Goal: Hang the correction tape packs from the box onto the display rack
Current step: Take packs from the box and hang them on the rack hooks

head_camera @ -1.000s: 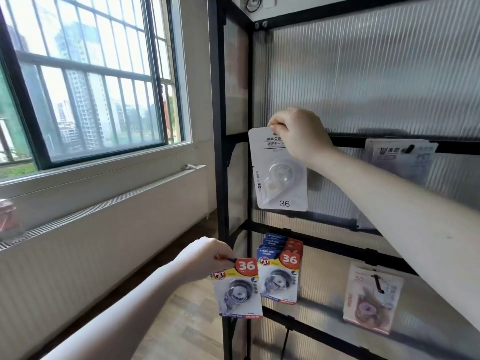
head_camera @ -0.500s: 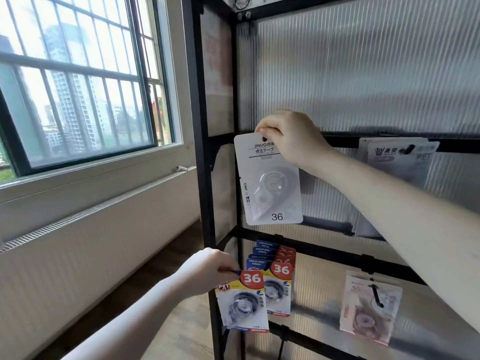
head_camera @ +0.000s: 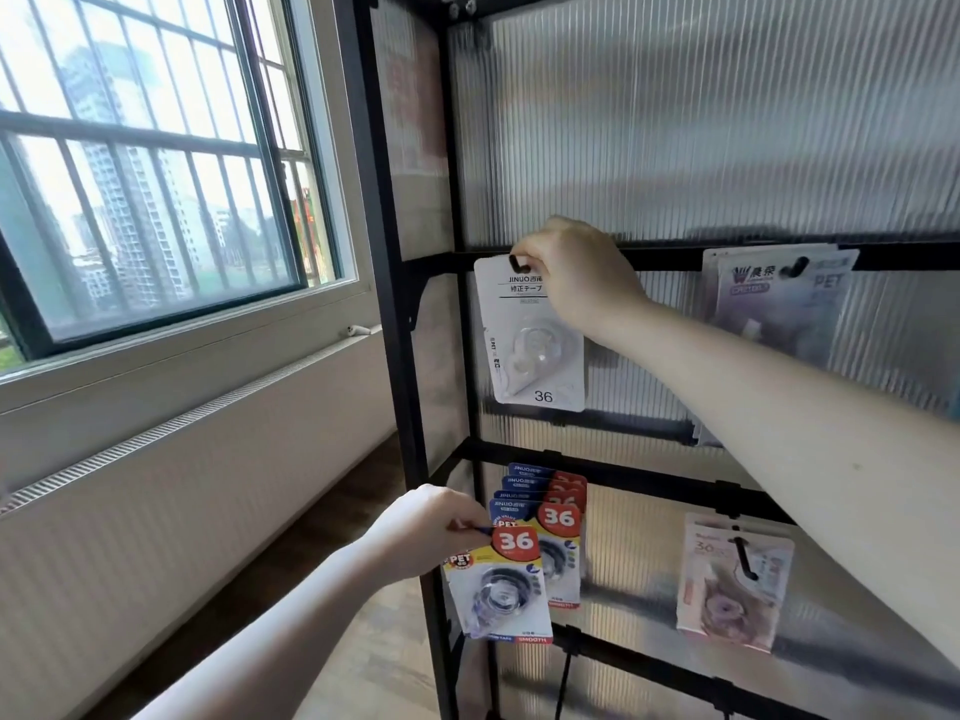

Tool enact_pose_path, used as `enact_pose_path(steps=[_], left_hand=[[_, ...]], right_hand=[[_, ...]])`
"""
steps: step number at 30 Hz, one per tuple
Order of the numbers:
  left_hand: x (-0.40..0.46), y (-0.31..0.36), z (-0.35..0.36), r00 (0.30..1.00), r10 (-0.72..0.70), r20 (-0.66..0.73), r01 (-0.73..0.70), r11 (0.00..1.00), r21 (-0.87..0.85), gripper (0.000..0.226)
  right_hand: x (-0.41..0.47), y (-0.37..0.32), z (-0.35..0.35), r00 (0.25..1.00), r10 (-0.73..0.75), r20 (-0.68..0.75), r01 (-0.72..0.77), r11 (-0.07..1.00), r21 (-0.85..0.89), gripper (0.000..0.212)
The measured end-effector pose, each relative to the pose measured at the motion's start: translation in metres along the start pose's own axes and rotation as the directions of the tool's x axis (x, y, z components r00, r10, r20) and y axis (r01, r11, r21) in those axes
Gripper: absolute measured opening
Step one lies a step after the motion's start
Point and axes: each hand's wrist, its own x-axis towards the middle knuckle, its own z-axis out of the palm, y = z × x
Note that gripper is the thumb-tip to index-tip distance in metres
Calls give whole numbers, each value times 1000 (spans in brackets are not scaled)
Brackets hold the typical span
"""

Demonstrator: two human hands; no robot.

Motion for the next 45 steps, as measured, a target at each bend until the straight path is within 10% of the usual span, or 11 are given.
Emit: enact_pose_path(steps=[27, 45], left_hand=[[-23, 88, -10, 997, 54, -55, -52, 998, 28, 15], [42, 286, 73, 991, 129, -26, -128, 991, 45, 15]], right_hand=[[-137, 8, -84, 956, 224, 190, -192, 966, -172, 36], [-332, 183, -190, 814, 485, 321, -382, 862, -333, 27]])
